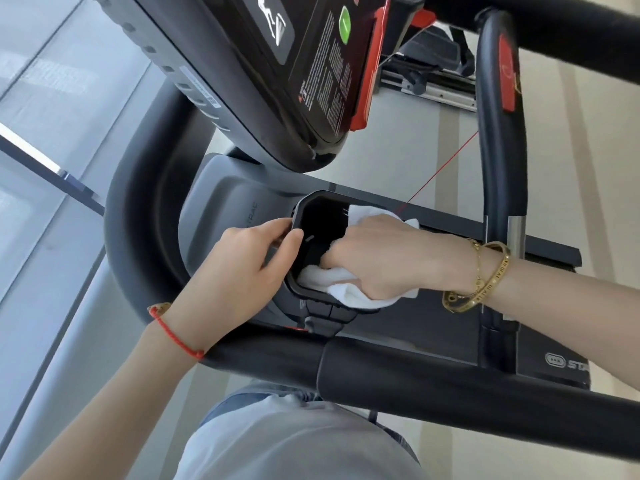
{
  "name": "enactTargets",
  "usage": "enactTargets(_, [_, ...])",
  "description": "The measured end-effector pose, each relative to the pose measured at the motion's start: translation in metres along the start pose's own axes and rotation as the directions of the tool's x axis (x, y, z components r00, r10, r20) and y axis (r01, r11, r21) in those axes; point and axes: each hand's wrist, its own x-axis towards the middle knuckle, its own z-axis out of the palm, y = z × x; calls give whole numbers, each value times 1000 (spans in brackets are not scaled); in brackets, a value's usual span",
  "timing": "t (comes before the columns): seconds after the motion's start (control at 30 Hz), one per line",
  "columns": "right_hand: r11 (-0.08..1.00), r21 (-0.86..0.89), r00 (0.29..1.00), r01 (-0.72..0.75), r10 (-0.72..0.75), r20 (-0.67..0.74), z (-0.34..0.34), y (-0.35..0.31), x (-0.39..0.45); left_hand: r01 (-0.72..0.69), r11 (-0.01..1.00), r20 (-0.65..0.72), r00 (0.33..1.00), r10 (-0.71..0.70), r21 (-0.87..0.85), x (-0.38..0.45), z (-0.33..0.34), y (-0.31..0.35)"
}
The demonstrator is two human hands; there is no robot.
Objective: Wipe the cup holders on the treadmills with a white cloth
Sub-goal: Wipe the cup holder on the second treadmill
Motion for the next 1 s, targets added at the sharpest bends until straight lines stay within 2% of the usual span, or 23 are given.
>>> enactTargets(0.17, [974,217,980,-70,107,-165,9,-1,-7,-27,1000,-27,999,27,-3,-1,3,-1])
enactTargets(0.3, [853,508,873,-117,332,-357,19,-10,-22,-32,999,-55,998,31,-7,-1,5,0])
enactTargets(0.37, [867,476,815,-148,380,-438,23,-15,-25,-37,999,-57,998,36,-14,-1,4,0])
enactTargets(0.5, [954,227,724,-195,296,-623,37,-13,-8,-38,999,-57,998,37,-17,-2,5,1])
enactTargets(0.53, [955,220,696,-199,295,-654,40,-12,-6,-33,999,-59,998,31,-26,-2,5,1])
enactTargets(0.77, [919,392,585,-42,341,-736,68,-17,-24,-28,999,-50,998,29,21,-2,7,-1])
enactTargets(1.0, [891,425,403,-157,451,-796,90,-31,-47,-25,996,-93,995,33,90,-2,14,-3])
